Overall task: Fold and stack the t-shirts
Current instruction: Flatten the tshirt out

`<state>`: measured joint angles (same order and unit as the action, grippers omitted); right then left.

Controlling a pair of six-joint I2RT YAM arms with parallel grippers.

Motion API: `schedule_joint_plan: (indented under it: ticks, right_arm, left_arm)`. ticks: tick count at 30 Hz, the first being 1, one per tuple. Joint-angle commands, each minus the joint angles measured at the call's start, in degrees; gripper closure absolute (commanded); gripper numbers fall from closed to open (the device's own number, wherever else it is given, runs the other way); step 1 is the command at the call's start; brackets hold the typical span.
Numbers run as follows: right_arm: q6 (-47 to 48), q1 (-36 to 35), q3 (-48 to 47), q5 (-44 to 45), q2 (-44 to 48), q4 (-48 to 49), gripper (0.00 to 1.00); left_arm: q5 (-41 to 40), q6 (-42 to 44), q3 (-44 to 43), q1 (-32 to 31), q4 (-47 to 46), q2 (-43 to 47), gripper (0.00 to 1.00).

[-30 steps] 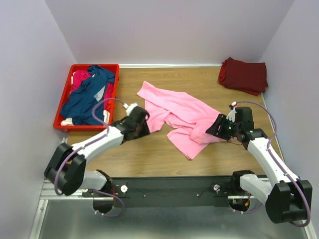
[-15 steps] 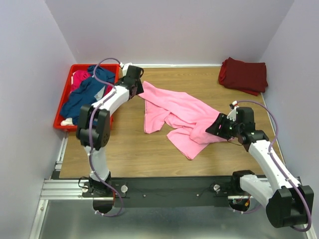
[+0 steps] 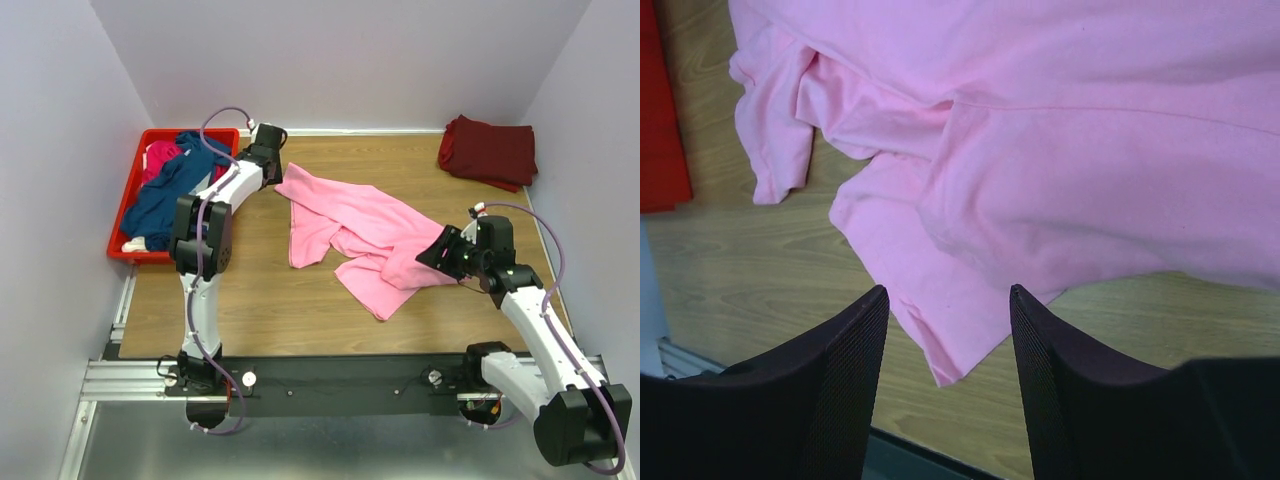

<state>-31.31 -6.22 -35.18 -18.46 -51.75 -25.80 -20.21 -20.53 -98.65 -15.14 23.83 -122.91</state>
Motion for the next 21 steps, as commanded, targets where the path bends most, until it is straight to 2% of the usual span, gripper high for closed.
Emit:
schedule_joint_plan:
  ticks: [1, 13, 21]
  right_arm:
    - [-1.5, -0.3, 0.5, 2.6, 0.5, -0.7, 0.41]
    - [-2.5, -0.2, 0.8, 3.3, 2.1, -1.2, 0.41]
    - [-3.2, -0.2, 0.9, 3.3, 2.7, -1.8, 0.41]
  left_arm:
    - [5.8, 2.0, -0.8, -0.2, 0.8, -1.3, 0.43]
    - [9.5, 3.3, -4.1, -0.2, 2.3, -6.6, 0.43]
    - [9.7, 2.8, -3.8, -0.2, 1.2, -7.0, 0.43]
